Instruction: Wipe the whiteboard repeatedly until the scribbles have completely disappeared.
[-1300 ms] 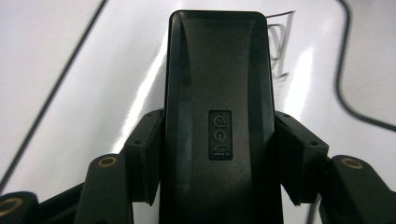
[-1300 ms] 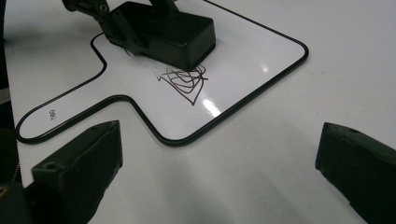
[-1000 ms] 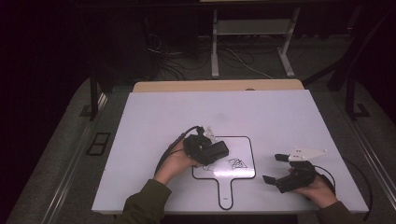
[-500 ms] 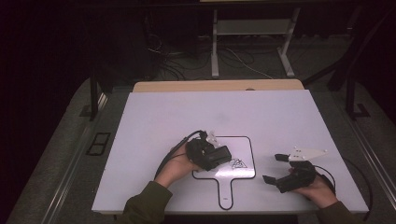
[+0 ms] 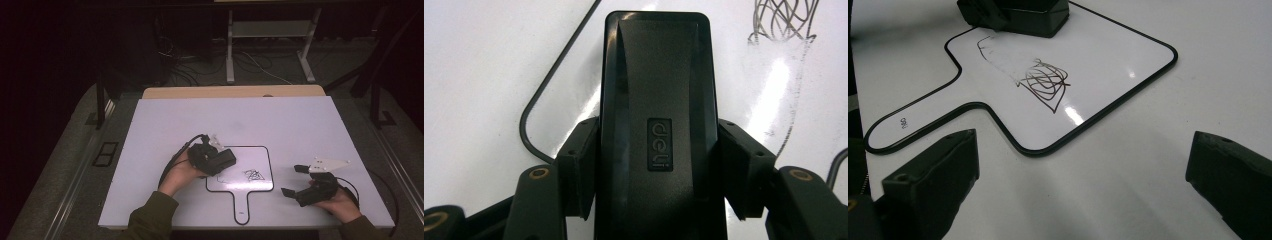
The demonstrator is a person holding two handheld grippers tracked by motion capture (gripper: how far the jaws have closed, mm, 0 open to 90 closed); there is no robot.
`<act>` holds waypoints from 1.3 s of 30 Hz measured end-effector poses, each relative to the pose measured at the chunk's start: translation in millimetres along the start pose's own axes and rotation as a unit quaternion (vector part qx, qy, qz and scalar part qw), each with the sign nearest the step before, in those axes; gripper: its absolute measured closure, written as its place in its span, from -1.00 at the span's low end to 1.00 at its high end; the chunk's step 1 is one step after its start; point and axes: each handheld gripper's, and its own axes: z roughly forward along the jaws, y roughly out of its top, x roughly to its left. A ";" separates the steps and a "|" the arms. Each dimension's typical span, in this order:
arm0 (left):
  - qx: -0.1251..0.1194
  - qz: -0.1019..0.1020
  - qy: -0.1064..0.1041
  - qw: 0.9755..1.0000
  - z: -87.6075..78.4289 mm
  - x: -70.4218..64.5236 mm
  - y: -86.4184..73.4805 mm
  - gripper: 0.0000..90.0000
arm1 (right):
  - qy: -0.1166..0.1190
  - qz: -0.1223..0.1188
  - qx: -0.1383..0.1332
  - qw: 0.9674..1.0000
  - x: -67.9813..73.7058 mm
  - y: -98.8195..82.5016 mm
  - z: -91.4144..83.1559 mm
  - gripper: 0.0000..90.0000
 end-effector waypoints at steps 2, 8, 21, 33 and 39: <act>0.001 0.005 -0.007 1.000 0.6 -5.8 1.4 -0.13 | 0.000 0.000 0.000 1.000 -0.1 0.0 0.1 -1.00; 0.008 0.037 -0.029 0.999 1.2 -26.2 5.3 -0.13 | 0.000 0.001 0.000 1.000 -0.2 -0.1 0.1 -1.00; 0.007 0.006 -0.009 1.000 -5.1 -8.5 -5.8 -0.13 | -0.001 0.003 0.000 1.000 -0.5 -0.1 -0.2 -1.00; 0.009 0.017 -0.019 1.000 -6.2 -19.5 -6.9 -0.13 | 0.000 0.000 0.000 1.000 -0.6 -0.2 0.4 -1.00; 0.010 0.036 -0.032 0.999 -4.8 -33.0 -3.6 -0.13 | -0.002 0.001 -0.002 1.000 0.1 -0.1 -0.1 -1.00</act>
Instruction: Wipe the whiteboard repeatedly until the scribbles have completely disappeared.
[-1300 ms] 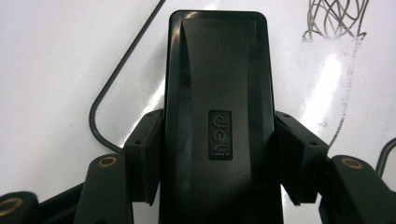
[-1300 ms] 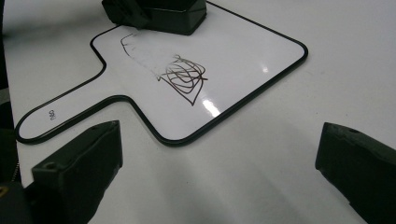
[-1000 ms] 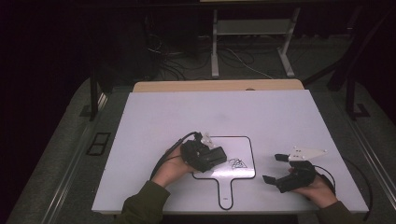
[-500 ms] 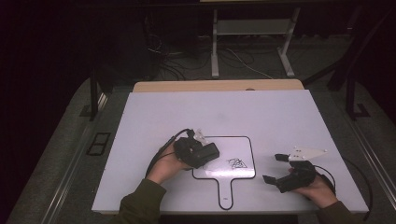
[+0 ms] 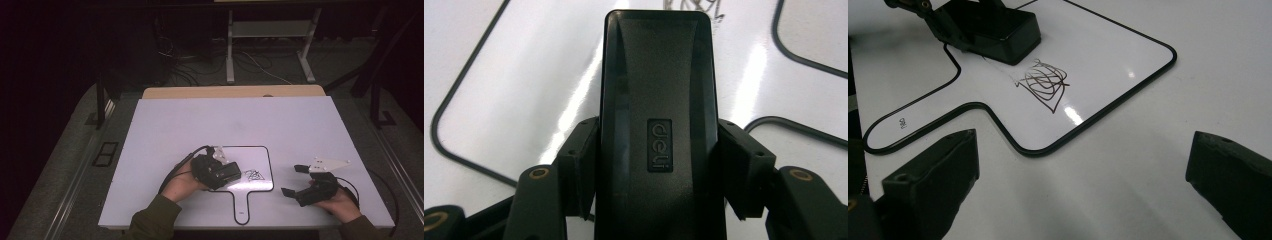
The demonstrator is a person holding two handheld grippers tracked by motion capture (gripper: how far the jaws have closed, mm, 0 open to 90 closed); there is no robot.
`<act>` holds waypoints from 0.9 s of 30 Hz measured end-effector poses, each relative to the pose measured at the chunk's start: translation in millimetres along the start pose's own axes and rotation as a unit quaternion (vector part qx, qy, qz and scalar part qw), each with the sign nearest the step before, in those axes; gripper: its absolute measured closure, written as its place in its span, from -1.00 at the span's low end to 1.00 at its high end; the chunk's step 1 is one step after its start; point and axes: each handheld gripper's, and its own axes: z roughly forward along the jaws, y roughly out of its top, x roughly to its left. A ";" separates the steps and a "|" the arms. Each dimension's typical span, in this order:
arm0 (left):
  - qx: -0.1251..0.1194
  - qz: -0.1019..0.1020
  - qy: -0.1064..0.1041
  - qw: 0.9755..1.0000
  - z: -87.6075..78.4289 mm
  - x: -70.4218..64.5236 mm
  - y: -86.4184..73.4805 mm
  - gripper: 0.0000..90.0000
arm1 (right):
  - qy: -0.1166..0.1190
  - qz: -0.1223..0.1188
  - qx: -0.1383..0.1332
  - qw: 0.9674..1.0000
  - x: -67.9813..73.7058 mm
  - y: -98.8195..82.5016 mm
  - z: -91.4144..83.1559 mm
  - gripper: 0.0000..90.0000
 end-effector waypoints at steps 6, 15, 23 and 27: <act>-0.002 -0.028 0.026 0.999 -3.9 17.8 -7.4 -0.13 | 0.000 0.001 0.002 1.000 -0.6 0.1 -0.1 -1.00; -0.002 -0.027 0.025 0.999 -4.6 14.7 -8.5 -0.13 | 0.000 -0.002 0.001 1.000 -0.7 0.1 -0.1 -1.00; 0.008 -0.011 0.039 0.999 -4.5 8.0 -6.2 -0.13 | -0.002 -0.001 0.000 1.000 -0.7 0.1 -0.8 -1.00; 0.011 -0.029 0.054 0.998 -8.5 20.2 -12.3 -0.13 | -0.003 -0.001 -0.001 1.000 -0.5 0.1 -0.9 -1.00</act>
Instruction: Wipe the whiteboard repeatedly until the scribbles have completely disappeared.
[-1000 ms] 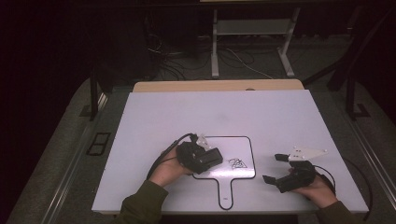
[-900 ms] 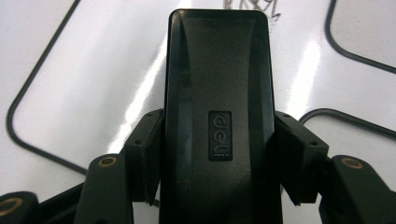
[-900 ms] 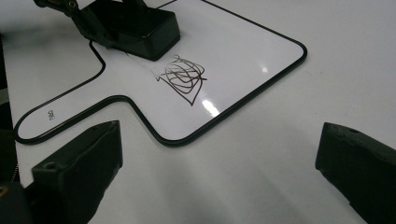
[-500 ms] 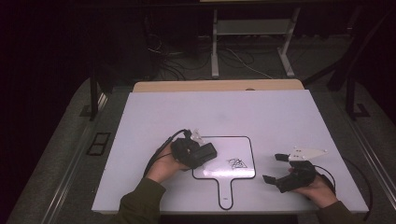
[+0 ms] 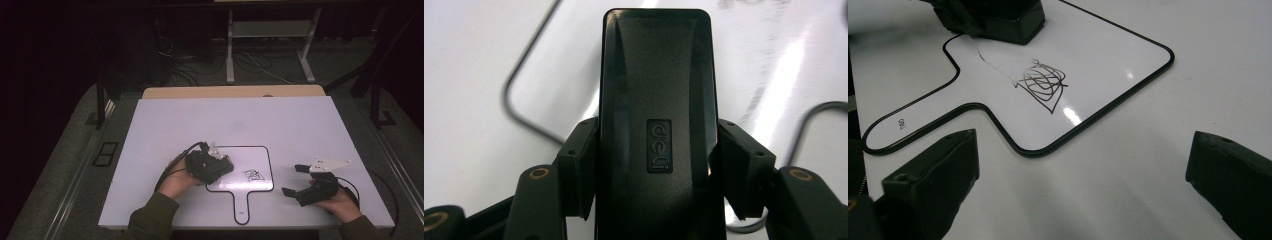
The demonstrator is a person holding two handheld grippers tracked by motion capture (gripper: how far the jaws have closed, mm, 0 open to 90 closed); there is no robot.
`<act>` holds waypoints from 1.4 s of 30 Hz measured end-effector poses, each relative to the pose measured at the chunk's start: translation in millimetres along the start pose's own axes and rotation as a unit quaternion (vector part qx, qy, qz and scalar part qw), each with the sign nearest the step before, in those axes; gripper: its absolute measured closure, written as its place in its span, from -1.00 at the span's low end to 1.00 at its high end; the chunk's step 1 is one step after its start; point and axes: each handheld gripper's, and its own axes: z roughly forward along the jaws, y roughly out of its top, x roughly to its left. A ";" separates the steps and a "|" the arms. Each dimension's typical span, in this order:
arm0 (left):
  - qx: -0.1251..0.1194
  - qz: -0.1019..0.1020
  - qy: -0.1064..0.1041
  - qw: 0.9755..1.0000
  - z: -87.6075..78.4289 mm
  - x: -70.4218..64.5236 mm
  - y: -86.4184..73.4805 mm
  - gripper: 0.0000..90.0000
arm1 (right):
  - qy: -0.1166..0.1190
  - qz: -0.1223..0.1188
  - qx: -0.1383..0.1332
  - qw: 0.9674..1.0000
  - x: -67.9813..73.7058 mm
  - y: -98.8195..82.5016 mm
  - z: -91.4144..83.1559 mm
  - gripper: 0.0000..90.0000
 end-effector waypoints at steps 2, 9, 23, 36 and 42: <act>-0.003 -0.008 -0.002 1.000 -0.1 1.8 -1.7 -0.13 | 0.000 0.000 0.000 1.000 -0.1 0.0 0.4 -1.00; 0.000 0.027 -0.025 0.999 3.3 -17.9 7.6 -0.13 | 0.002 -0.002 0.003 1.000 -0.1 0.1 1.2 -1.00; 0.003 0.014 -0.016 1.000 4.4 -10.0 8.7 -0.13 | 0.001 -0.003 0.004 1.000 0.2 0.1 1.2 -1.00; 0.007 0.016 -0.014 1.000 6.6 -10.1 13.4 -0.13 | 0.001 -0.004 0.004 1.000 0.2 0.0 1.2 -1.00; 0.011 0.047 -0.037 0.998 9.0 -26.0 21.4 -0.13 | 0.000 -0.004 0.004 1.000 0.1 0.0 1.9 -1.00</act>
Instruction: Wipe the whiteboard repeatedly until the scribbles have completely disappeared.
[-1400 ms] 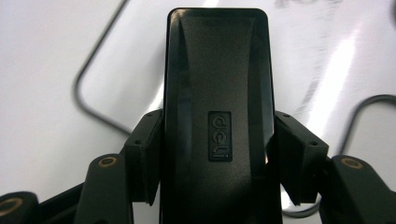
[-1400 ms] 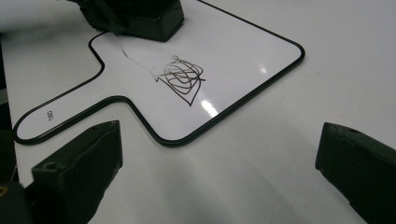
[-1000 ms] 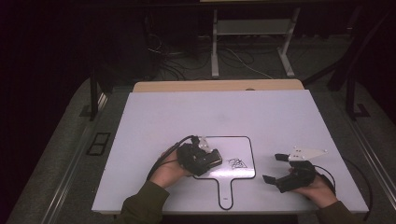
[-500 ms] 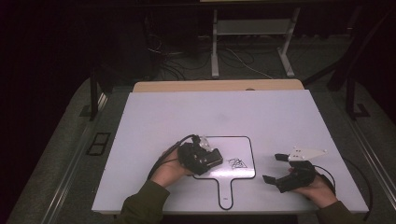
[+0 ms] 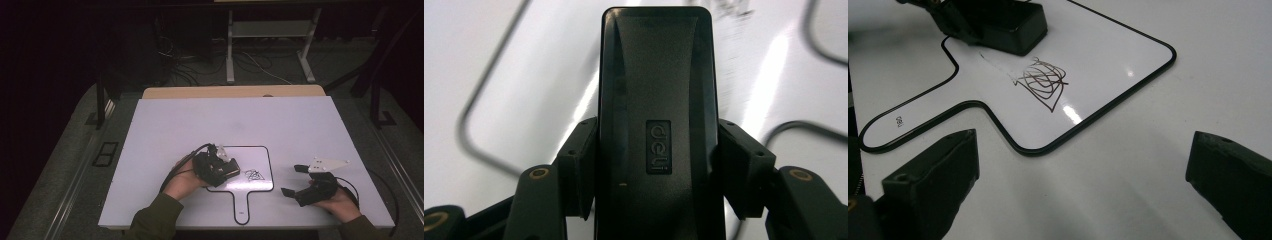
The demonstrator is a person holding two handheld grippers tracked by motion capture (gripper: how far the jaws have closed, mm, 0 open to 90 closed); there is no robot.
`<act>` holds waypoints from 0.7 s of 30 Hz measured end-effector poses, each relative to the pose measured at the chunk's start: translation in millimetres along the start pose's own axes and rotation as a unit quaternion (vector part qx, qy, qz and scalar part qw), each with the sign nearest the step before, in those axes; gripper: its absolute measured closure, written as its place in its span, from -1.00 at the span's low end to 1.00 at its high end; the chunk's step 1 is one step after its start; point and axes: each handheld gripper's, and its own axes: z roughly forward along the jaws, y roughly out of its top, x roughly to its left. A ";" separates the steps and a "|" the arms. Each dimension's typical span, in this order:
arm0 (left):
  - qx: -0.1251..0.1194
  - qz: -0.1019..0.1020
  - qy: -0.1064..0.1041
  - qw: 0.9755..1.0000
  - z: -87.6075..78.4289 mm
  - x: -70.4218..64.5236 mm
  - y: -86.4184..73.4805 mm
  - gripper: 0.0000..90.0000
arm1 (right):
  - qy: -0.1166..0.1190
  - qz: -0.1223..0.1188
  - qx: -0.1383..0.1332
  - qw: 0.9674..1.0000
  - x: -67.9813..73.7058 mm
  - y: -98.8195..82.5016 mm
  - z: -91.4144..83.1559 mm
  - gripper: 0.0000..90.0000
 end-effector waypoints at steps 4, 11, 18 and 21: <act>-0.001 0.005 -0.004 1.000 2.4 -5.7 5.1 -0.13 | -0.001 0.000 0.001 1.000 0.5 0.0 -0.4 -1.00; -0.008 -0.024 0.011 1.000 2.1 14.0 0.1 -0.13 | 0.000 0.000 0.000 1.000 0.2 0.1 -0.8 -1.00; -0.007 0.002 -0.011 1.000 5.7 -0.7 9.2 -0.13 | 0.000 0.000 0.001 1.000 0.2 0.1 -0.3 -1.00; -0.005 0.019 -0.015 1.000 8.1 -10.2 15.7 -0.13 | 0.000 0.001 0.001 1.000 0.5 0.1 -0.7 -1.00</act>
